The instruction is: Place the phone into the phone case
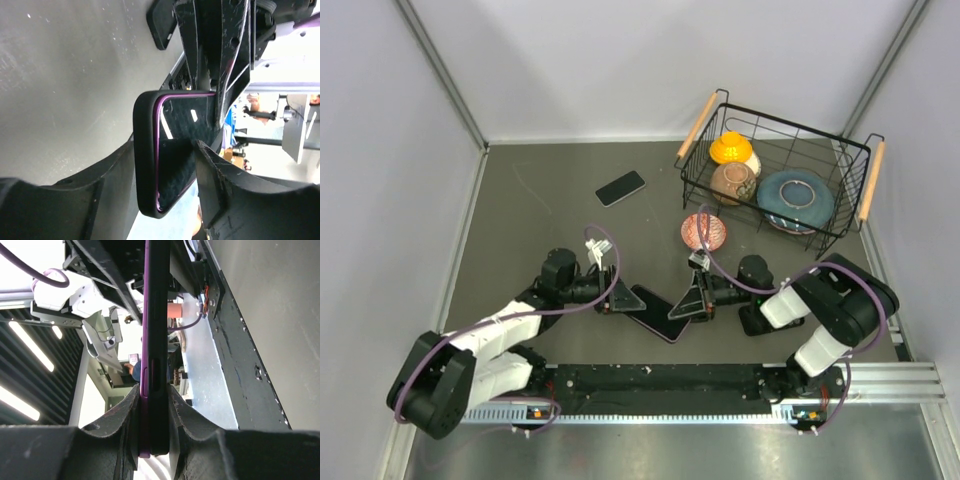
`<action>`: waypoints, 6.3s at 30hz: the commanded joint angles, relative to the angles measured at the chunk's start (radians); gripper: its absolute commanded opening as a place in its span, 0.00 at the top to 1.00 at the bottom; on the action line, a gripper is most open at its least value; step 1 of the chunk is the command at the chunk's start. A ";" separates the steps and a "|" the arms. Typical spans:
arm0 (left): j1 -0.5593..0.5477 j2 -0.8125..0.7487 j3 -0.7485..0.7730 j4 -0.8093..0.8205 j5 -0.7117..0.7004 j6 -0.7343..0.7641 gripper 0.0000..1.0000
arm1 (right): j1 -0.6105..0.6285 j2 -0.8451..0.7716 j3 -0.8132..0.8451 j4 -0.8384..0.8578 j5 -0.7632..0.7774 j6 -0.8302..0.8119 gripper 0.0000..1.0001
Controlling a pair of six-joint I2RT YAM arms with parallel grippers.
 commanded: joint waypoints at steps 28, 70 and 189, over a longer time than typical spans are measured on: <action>0.002 0.019 -0.236 0.911 -0.296 -0.797 1.00 | -0.014 -0.259 -0.060 0.347 0.362 0.065 0.45; 0.004 0.197 -0.256 1.368 -0.205 -1.004 1.00 | -0.015 -0.419 -0.077 0.247 0.569 -0.007 0.63; 0.258 -0.118 0.089 -0.419 -0.177 0.050 0.23 | 0.121 -0.512 0.028 -0.746 0.832 -0.234 1.00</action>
